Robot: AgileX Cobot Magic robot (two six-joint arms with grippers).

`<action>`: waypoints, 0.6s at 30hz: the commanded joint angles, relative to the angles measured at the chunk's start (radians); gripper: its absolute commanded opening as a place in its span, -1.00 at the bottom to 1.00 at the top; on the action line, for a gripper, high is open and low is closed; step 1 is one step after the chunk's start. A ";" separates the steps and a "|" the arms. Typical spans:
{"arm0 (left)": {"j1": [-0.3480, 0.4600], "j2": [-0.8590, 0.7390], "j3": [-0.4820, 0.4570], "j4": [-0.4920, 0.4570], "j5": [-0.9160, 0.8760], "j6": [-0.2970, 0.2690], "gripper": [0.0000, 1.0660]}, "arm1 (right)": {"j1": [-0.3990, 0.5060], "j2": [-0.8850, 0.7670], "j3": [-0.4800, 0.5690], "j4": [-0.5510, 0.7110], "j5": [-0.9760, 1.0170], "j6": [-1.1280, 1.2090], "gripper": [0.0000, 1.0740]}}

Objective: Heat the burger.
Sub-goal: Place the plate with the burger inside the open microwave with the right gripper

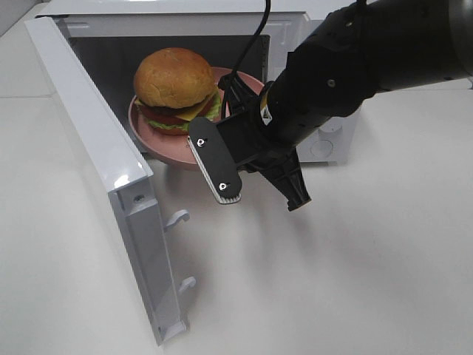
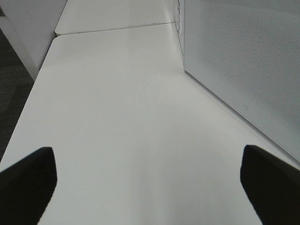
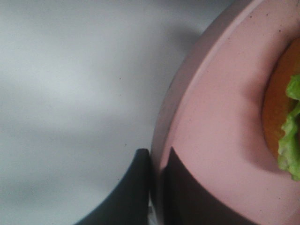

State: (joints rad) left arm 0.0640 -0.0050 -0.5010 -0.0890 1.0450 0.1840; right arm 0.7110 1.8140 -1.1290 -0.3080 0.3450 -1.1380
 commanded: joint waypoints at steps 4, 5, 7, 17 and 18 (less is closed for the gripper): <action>0.001 -0.020 0.002 -0.002 -0.010 -0.006 0.88 | 0.012 0.038 -0.081 -0.006 -0.043 0.005 -1.00; 0.001 -0.020 0.002 -0.002 -0.010 -0.006 0.88 | 0.012 0.038 -0.081 -0.006 -0.043 0.005 -1.00; 0.001 -0.020 0.002 -0.002 -0.010 -0.006 0.88 | 0.013 0.056 -0.110 -0.007 -0.040 0.005 -1.00; 0.001 -0.019 0.002 -0.002 -0.010 -0.006 0.88 | 0.013 0.101 -0.176 -0.007 -0.019 0.007 -1.00; 0.001 -0.019 0.002 -0.002 -0.010 -0.006 0.88 | 0.013 0.101 -0.176 -0.007 -0.019 0.007 -1.00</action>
State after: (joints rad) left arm 0.0640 -0.0050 -0.5010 -0.0890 1.0450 0.1840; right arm 0.7160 1.9210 -1.2760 -0.3080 0.3730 -1.1380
